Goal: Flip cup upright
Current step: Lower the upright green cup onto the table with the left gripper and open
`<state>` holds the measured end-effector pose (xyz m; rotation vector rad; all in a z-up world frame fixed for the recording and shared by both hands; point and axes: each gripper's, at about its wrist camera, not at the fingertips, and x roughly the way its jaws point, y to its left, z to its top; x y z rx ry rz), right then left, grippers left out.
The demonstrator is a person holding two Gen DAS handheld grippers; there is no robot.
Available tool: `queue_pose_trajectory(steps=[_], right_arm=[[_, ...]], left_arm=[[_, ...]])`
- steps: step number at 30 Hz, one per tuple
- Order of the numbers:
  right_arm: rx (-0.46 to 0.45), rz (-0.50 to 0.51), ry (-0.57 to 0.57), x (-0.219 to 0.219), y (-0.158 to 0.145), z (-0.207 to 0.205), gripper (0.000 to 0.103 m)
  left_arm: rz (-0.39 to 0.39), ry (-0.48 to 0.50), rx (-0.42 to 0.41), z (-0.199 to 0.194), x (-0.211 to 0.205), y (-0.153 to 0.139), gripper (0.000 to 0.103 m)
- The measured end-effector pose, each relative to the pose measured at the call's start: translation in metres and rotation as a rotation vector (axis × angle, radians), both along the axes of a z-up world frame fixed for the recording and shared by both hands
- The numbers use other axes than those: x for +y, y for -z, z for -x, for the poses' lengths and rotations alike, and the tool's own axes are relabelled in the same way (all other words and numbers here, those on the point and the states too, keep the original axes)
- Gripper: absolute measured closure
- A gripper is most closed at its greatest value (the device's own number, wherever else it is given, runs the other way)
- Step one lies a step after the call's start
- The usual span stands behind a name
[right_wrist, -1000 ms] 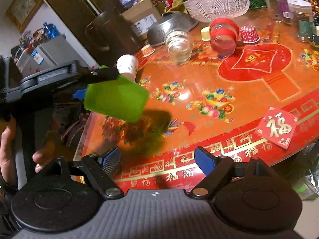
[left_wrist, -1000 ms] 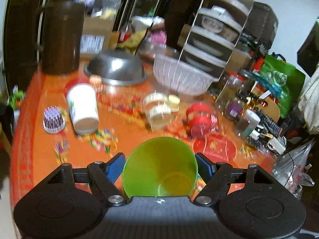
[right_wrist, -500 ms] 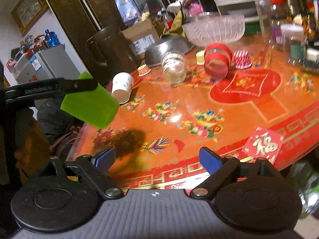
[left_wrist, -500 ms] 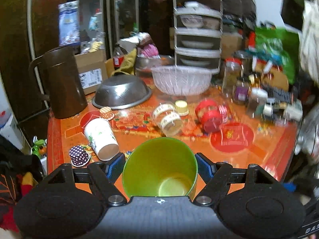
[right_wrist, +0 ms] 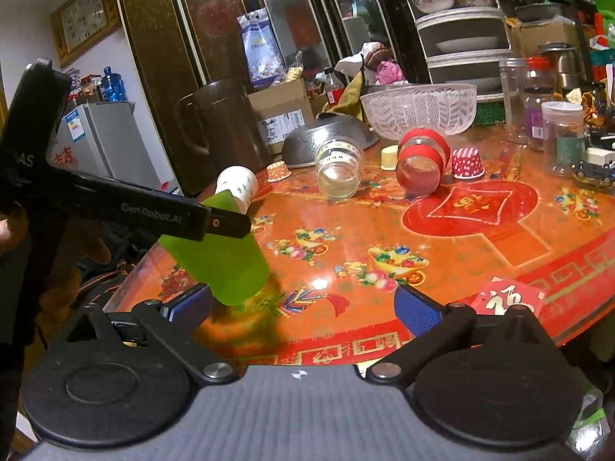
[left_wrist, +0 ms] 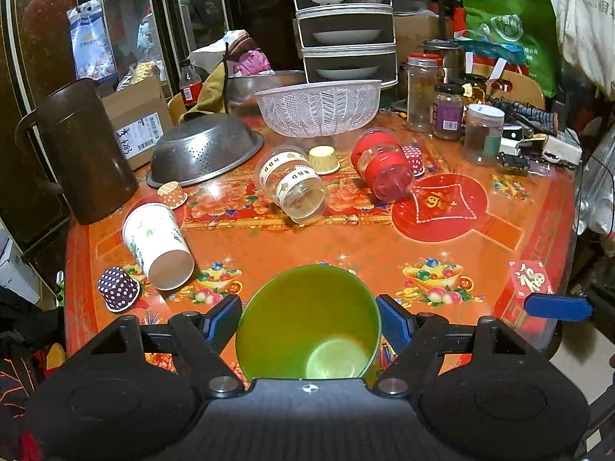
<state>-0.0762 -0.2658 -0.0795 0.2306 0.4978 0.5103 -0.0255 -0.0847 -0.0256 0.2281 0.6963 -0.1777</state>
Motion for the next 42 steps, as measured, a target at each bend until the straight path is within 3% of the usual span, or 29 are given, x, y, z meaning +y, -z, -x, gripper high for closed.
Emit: queue_pose_trajectory(steps=[30,37,42], right_arm=[[0.034,-0.025,-0.025,0.002,0.011,0.005,0.001],[0.026,-0.025,-0.026,0.002,0.01,0.005,0.001],[0.012,-0.026,-0.027,0.002,0.008,0.006,0.001]], left_arm=[[-0.15,0.045,-0.071,-0.002,-0.041,0.01,0.024],[-0.197,0.06,-0.078,0.0,-0.047,0.016,0.015],[-0.153,0.084,-0.062,0.001,-0.041,0.016,0.009]])
